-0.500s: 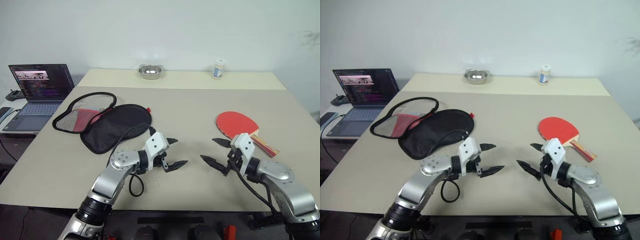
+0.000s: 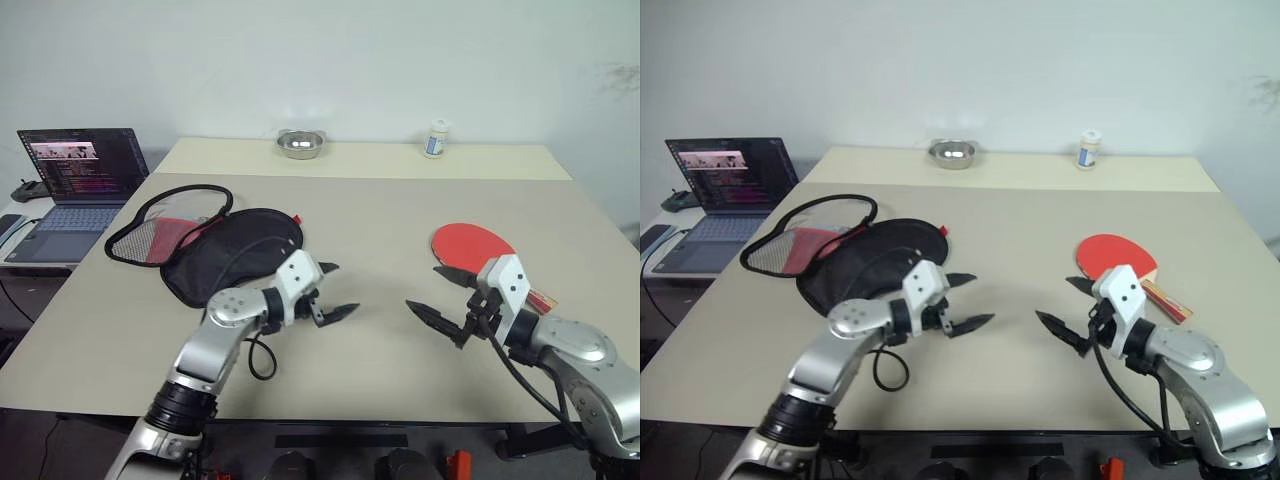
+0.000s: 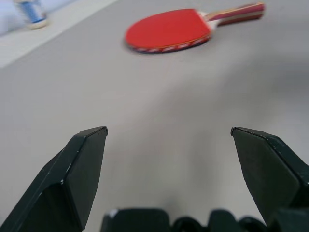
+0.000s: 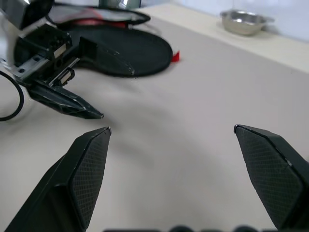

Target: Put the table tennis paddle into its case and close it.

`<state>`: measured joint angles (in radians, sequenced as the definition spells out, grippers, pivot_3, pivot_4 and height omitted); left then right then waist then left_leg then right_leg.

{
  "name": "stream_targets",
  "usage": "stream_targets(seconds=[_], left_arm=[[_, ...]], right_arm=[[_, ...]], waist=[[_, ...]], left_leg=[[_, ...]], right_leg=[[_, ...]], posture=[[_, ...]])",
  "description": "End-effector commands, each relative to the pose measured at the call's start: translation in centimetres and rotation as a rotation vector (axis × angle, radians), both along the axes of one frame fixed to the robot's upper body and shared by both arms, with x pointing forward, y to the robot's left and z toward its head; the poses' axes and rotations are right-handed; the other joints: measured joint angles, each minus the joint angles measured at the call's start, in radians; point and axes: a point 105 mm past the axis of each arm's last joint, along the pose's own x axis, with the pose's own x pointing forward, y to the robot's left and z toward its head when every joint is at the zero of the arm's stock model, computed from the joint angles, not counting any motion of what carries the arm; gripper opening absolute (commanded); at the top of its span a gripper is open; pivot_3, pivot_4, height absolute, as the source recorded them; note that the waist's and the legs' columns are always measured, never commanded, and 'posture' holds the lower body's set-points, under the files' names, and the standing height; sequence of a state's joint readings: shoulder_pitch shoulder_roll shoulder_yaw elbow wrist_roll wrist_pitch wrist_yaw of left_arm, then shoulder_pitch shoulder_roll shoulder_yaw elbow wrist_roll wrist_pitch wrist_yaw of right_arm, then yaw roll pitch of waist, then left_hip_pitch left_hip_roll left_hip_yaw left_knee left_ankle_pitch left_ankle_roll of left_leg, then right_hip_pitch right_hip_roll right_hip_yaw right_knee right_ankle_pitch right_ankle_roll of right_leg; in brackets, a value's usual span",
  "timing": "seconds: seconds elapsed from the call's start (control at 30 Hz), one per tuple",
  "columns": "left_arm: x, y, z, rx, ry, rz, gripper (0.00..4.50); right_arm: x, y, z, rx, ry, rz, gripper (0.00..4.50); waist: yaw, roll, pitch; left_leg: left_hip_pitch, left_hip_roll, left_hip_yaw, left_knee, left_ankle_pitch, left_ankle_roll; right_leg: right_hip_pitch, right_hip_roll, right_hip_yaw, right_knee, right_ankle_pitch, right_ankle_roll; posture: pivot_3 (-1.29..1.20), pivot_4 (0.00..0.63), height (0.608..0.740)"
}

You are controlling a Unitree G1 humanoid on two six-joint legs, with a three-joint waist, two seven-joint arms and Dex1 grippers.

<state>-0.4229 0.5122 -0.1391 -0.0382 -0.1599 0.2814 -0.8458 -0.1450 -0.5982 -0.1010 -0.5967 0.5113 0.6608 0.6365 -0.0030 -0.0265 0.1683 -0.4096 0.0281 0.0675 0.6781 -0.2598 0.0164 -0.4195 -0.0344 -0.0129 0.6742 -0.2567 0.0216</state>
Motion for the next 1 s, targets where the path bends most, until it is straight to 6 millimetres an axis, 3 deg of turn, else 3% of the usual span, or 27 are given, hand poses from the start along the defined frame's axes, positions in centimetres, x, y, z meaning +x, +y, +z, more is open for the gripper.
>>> stream_targets(seconds=[0.03, 0.07, 0.33, 0.57, 1.0], left_arm=[[0.5, 2.0, 1.5, 0.016, -0.054, 0.024, 4.50], [0.4, 3.0, 1.4, 0.025, -0.051, 0.030, 4.50], [1.8, 8.2, 0.4, 0.148, 0.029, 0.107, 4.50], [3.0, 12.7, 0.8, 0.218, 0.074, 0.181, 4.50], [4.3, 16.4, -1.3, 0.222, 0.200, 0.326, 4.50]], right_arm=[[-1.3, 1.3, 2.0, 0.006, -0.036, 0.110, 4.49], [-1.5, 2.0, 2.0, 0.005, -0.033, 0.125, 4.49], [-1.7, 2.1, 3.1, -0.037, -0.065, 0.191, 4.49], [-3.1, 3.7, 4.3, -0.056, -0.071, 0.305, 4.49], [-2.3, 3.2, 4.9, -0.083, -0.121, 0.271, 4.49]], waist=[[0.001, -0.001, 0.001], [0.001, -0.001, 0.001], [0.002, -0.007, 0.004], [0.002, -0.007, 0.004], [0.002, -0.009, 0.005]], left_leg=[[0.000, 0.000, 0.000, 0.000, 0.000, 0.000], [0.000, 0.000, 0.000, 0.000, 0.000, 0.000], [-0.001, 0.000, 0.000, 0.000, 0.000, 0.000], [-0.002, 0.000, 0.000, 0.000, 0.000, 0.000], [-0.006, 0.000, -0.002, 0.000, 0.000, 0.000]], right_leg=[[0.000, 0.000, 0.000, 0.000, 0.000, 0.000], [0.000, 0.000, 0.000, 0.000, 0.000, 0.000], [0.000, -0.002, -0.001, -0.001, 0.000, -0.001], [-0.001, -0.002, -0.002, -0.001, 0.001, -0.003], [-0.003, -0.003, -0.004, -0.002, 0.003, -0.005]], posture=[[0.00, 0.150, 0.740], [0.00, 0.150, 0.740], [0.00, 0.150, 0.740], [0.00, 0.150, 0.740], [0.00, 0.150, 0.740]])
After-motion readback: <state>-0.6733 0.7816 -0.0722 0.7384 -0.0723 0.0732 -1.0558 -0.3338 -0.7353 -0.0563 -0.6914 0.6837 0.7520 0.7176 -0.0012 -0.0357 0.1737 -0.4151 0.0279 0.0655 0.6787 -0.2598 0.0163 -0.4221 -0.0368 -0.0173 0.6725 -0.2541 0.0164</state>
